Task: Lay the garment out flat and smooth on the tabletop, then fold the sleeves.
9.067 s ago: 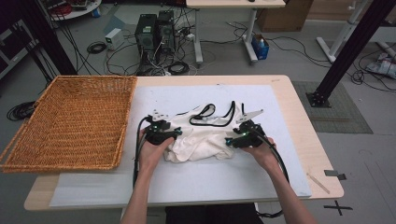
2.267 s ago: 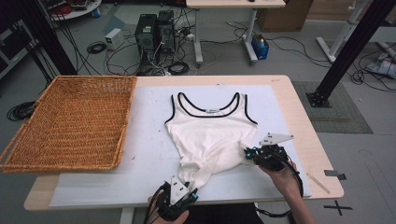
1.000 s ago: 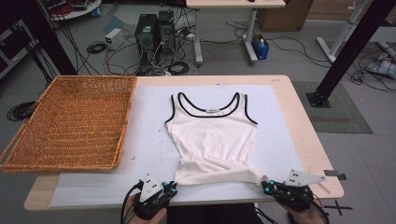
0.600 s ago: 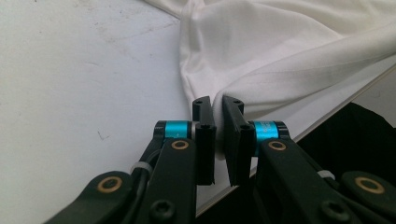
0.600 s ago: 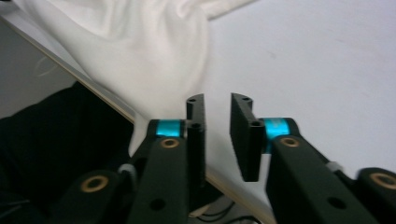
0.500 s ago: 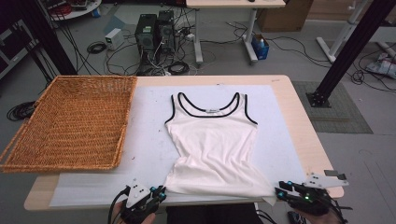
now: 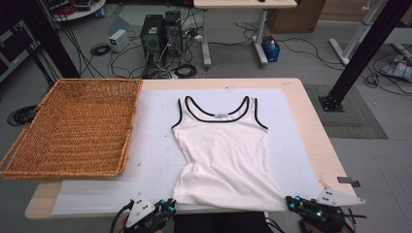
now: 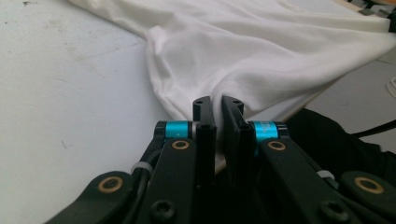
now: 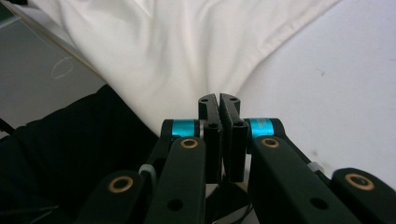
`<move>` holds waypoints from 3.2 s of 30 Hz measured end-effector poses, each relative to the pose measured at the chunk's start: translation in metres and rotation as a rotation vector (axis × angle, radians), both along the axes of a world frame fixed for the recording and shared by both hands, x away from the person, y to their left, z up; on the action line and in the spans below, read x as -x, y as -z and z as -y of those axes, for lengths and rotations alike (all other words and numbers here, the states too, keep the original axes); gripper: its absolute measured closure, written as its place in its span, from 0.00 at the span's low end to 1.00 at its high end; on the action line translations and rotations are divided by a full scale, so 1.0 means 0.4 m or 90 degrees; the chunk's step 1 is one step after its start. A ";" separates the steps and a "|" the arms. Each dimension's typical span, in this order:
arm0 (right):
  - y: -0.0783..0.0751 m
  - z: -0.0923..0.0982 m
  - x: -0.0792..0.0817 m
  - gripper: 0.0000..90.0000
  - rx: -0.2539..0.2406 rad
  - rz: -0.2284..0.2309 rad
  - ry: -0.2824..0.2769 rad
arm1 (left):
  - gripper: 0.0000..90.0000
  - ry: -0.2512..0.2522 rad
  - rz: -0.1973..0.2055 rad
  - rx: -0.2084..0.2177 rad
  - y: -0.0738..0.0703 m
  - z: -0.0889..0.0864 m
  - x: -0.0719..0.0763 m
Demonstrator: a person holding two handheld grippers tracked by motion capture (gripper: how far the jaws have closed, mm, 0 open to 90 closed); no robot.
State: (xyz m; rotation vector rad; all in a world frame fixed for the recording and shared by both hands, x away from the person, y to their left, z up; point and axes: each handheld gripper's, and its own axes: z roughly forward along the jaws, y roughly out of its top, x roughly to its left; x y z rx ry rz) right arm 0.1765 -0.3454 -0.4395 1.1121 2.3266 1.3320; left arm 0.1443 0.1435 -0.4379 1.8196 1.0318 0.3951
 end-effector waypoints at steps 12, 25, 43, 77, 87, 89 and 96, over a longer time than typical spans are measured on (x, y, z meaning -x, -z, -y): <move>0.017 0.042 0.043 0.73 0.007 -0.022 0.026 | 0.71 0.031 -0.017 0.033 -0.001 -0.005 0.068; 0.050 -0.045 -0.067 0.70 0.073 0.014 0.069 | 0.60 -0.026 -0.005 -0.087 0.051 0.072 -0.122; 0.049 0.007 -0.013 0.89 0.052 0.020 0.078 | 0.86 0.015 -0.007 -0.025 0.054 0.033 -0.070; -0.014 -0.048 -0.175 0.13 0.023 0.026 0.057 | 0.37 0.005 0.064 -0.032 -0.066 0.052 -0.251; -0.022 -0.046 -0.211 0.13 0.019 0.024 0.063 | 0.37 0.028 0.082 -0.050 -0.142 0.078 -0.418; -0.023 -0.049 -0.221 0.13 0.019 0.023 0.064 | 0.37 0.028 0.085 -0.052 -0.157 0.079 -0.476; -0.031 -0.066 -0.243 0.13 0.021 0.019 0.061 | 0.39 0.008 0.068 -0.066 -0.174 0.081 -0.675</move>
